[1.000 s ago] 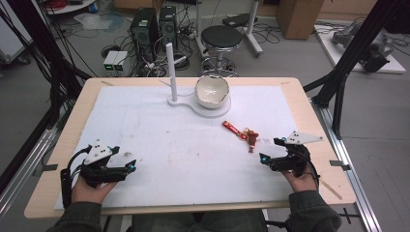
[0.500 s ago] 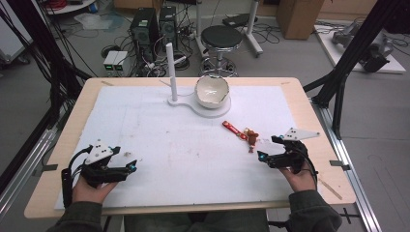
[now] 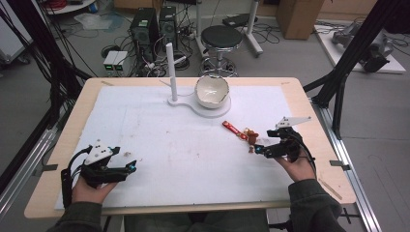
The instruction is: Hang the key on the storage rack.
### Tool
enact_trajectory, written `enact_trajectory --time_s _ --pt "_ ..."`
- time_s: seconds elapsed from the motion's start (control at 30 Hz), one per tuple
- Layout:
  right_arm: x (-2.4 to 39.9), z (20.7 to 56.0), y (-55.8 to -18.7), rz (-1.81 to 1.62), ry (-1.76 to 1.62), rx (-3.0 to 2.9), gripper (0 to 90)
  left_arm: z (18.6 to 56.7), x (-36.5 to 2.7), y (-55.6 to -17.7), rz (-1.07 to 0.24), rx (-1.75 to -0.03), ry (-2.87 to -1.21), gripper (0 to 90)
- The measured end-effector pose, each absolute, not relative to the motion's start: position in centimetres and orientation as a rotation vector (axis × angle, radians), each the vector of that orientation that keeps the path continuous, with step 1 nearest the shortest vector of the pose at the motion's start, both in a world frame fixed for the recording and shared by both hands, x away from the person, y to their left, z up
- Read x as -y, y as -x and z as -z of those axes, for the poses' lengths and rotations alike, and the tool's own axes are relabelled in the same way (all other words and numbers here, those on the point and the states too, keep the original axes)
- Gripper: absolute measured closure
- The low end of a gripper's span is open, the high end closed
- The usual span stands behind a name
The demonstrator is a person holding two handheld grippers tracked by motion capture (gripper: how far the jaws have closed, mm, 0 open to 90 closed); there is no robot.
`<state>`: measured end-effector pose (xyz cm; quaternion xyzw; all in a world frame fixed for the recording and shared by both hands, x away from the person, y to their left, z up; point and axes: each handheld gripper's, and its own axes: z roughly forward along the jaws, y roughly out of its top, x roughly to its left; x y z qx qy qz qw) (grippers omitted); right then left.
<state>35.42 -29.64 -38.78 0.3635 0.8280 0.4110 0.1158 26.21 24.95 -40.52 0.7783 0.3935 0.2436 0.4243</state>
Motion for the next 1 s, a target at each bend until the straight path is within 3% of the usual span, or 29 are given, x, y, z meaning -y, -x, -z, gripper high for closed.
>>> enact_trajectory --time_s 0.47,1.0 --pt "27.8 37.3 -37.8 -1.158 -1.091 -2.466 12.1 40.5 -25.1 -26.3 -0.606 -0.990 -1.940 23.3" --pt "24.2 35.7 -41.1 -1.100 -1.068 -2.504 22.7 40.4 -25.3 -26.2 -0.605 -0.998 -1.928 23.3"
